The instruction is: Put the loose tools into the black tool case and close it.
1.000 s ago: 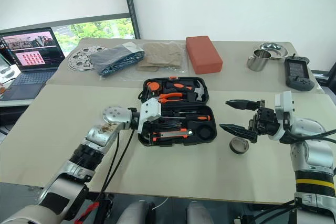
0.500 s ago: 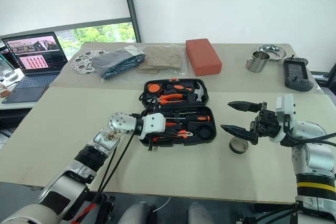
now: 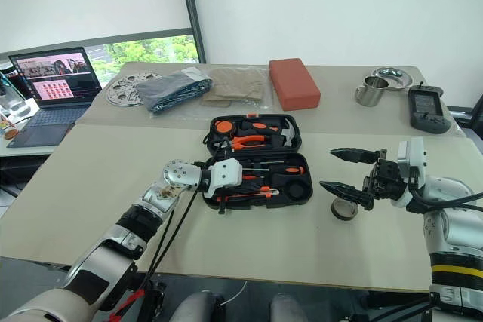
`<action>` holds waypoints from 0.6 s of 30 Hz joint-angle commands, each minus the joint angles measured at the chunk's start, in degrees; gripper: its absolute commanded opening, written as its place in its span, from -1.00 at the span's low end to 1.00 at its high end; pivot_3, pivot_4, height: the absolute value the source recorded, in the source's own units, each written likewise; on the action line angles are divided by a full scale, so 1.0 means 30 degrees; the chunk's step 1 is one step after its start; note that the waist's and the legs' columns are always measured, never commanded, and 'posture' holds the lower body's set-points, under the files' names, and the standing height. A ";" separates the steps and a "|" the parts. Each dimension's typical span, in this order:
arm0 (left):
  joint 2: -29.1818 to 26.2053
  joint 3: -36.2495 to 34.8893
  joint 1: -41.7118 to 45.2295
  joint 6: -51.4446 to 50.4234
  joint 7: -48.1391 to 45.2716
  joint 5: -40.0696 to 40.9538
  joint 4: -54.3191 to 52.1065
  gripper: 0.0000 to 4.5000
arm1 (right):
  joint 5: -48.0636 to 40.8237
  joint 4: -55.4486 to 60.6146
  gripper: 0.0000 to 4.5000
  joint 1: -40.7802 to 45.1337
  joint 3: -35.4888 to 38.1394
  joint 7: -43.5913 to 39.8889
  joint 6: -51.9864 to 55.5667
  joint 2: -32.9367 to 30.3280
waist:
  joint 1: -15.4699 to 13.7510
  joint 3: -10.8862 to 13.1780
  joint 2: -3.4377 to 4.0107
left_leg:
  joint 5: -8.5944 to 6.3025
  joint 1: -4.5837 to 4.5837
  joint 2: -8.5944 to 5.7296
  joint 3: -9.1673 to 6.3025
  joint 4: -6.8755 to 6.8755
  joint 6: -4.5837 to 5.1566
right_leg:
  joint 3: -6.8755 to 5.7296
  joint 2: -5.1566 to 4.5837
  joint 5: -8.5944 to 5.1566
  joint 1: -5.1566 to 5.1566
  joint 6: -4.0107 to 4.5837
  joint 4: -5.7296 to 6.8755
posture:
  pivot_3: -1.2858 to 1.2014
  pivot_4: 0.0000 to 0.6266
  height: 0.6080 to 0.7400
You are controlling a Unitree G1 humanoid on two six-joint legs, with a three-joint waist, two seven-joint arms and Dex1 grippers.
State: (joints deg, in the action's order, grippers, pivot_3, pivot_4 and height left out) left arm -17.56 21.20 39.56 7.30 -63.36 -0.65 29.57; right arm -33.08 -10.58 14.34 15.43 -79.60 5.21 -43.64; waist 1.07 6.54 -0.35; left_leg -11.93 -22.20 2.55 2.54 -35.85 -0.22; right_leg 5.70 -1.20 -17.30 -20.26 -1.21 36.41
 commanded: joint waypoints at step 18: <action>-0.9218 -0.6508 -0.2505 -1.2949 -0.4703 1.0886 -1.4481 -0.96 | 0.5637 -0.0886 1.00 -0.2218 -0.1723 0.2091 -0.1972 -0.1864 | 0.0116 0.0162 0.0016 | -0.0008 0.0008 -0.0002 -0.0034 0.0034 0.0012 | -0.0005 -0.0010 -0.0122 -0.0021 -0.0096 0.0040 | 0.03 -0.52 1.00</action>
State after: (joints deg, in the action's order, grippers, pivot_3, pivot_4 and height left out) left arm -44.27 3.29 32.29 -31.17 -77.13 30.51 -11.80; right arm -17.76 -13.45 7.67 10.45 -74.37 0.21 -47.83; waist 1.41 7.02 -0.30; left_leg -11.96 -22.18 2.54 2.44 -35.74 -0.18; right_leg 5.68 -1.24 -17.68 -20.33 -1.51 36.53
